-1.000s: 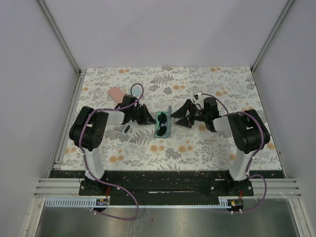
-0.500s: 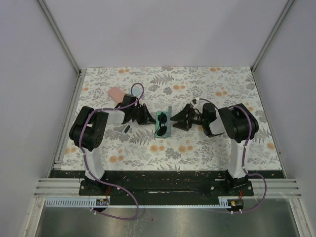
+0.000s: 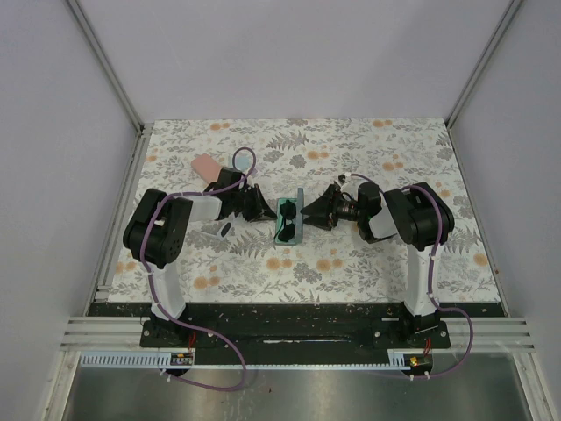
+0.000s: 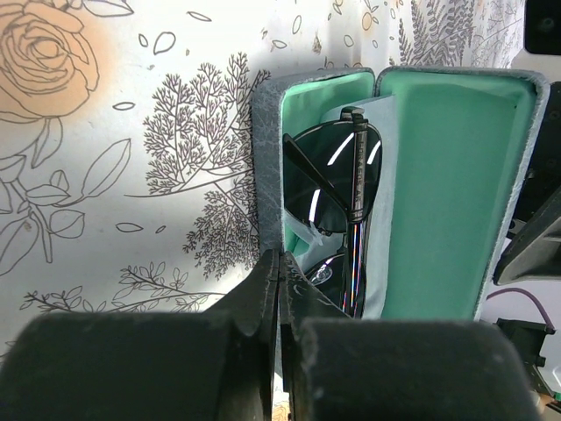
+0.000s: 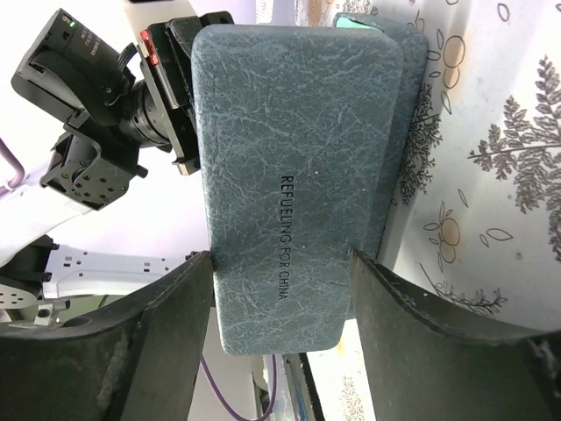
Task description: Organize the sunglasses
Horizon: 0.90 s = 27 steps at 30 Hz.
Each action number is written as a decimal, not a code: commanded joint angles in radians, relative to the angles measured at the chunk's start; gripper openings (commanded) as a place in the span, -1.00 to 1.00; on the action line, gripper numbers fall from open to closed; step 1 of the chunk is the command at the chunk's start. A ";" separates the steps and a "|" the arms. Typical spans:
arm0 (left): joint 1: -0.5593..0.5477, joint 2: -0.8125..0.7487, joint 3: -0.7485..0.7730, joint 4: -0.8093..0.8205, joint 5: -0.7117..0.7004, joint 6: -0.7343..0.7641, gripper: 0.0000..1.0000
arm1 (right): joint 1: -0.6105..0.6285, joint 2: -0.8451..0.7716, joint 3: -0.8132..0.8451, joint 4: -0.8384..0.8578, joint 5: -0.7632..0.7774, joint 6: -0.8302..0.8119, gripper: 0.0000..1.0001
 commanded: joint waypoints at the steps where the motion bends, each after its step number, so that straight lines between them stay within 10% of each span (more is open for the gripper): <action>1: -0.005 0.016 0.031 0.013 -0.038 0.022 -0.97 | 0.028 0.023 0.035 -0.006 0.010 -0.018 0.35; 27: -0.014 0.030 0.015 0.039 -0.032 0.013 -1.00 | 0.211 -0.062 0.403 -1.096 0.448 -0.526 0.12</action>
